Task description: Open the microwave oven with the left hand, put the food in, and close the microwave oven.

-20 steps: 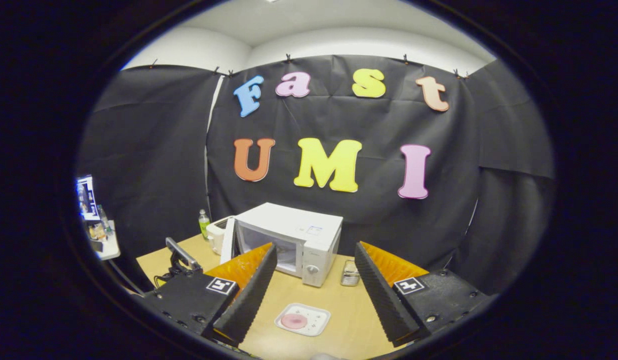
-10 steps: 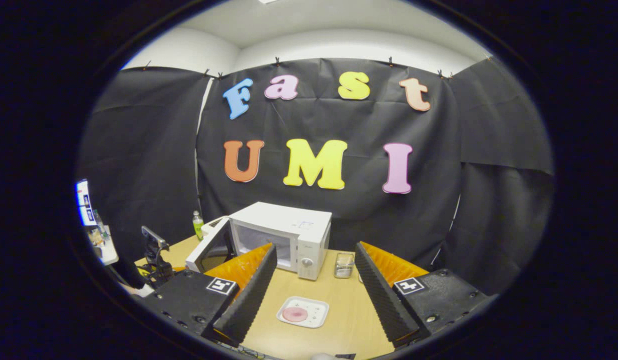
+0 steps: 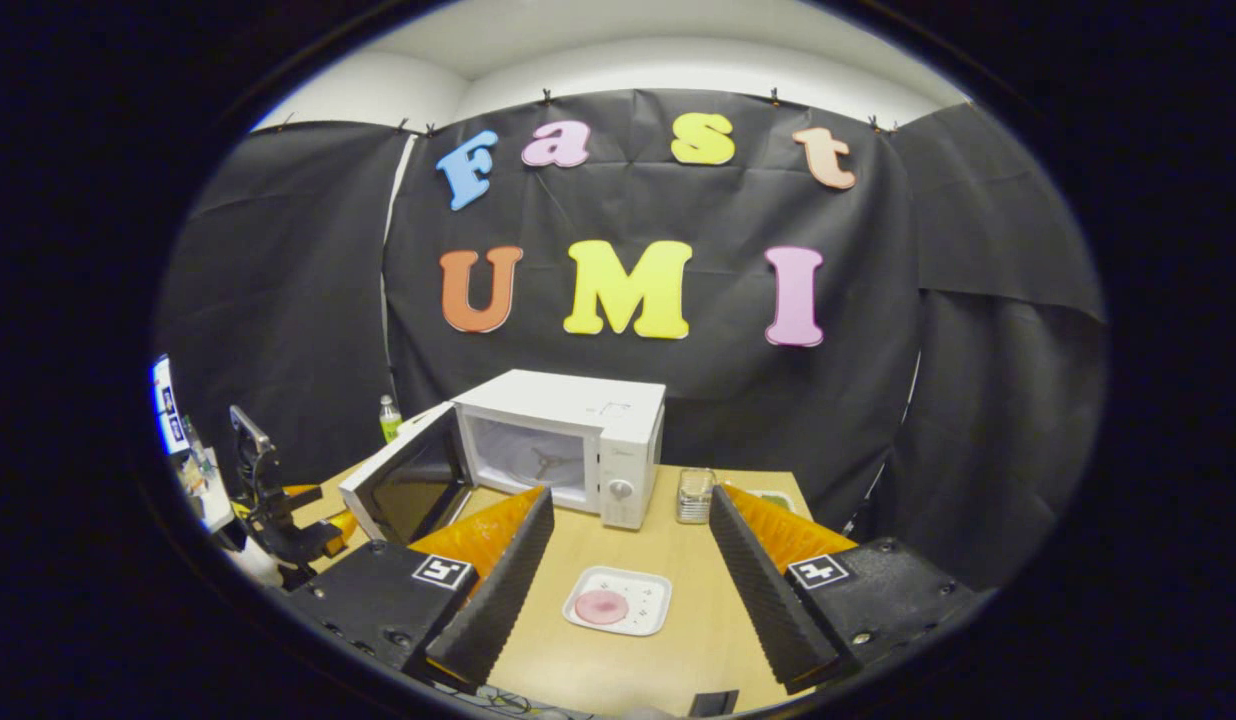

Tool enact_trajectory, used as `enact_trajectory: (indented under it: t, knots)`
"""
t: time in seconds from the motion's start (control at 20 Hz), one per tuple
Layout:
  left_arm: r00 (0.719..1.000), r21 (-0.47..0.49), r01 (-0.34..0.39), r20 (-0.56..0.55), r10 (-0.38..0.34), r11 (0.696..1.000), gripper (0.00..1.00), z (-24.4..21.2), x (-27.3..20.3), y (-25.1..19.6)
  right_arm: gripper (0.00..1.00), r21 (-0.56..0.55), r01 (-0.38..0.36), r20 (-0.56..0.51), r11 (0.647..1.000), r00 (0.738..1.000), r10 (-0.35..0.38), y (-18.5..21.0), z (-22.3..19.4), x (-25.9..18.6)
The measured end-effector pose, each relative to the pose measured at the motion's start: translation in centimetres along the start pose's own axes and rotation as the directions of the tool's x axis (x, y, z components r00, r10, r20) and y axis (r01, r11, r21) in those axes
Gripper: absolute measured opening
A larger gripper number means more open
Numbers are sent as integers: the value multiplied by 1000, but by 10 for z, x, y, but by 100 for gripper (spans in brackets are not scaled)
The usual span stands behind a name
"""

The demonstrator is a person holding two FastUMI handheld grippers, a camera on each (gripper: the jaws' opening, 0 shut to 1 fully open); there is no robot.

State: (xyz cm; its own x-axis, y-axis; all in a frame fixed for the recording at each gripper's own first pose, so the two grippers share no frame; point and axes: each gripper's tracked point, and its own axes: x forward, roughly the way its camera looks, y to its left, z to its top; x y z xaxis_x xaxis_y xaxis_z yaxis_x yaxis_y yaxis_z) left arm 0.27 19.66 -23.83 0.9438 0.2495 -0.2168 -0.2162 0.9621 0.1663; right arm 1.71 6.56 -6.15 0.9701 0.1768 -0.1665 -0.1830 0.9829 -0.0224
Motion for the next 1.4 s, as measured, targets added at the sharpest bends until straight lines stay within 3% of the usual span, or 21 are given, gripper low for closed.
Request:
enact_trajectory:
  t: [0.15,0.4,0.65,0.75,0.85,1.15,1.3,1.35,1.4]
  knots:
    - [998,-3,-56,-18,56,998,95,-2,-8,36,100,25,-8,-57,1000,998,9,0,-33,20]
    - [998,-9,-70,-4,70,998,95,12,-43,46,99,50,-23,-232,998,972,34,-10,-120,63]
    - [1000,-24,-27,4,27,999,94,26,-69,19,99,93,22,-444,995,896,22,-40,-221,110]
    - [1000,-29,-14,5,14,999,95,35,-77,9,89,175,34,-512,984,857,61,-44,-250,126]
    - [1000,-22,-14,9,14,1000,95,43,-79,3,83,247,51,-557,968,824,99,-46,-269,144]
    - [999,-19,-43,-1,43,999,95,61,-72,-11,71,321,45,-670,946,716,194,-47,-314,175]
    - [998,-34,-70,-7,70,997,95,68,-70,-19,66,332,40,-708,942,670,221,-45,-321,180]
    - [997,-35,-79,-6,79,996,95,71,-70,-23,64,324,27,-712,946,666,225,-45,-320,183]
    - [996,-33,-87,-6,87,996,95,73,-70,-25,50,321,19,-729,947,643,235,-43,-320,182]
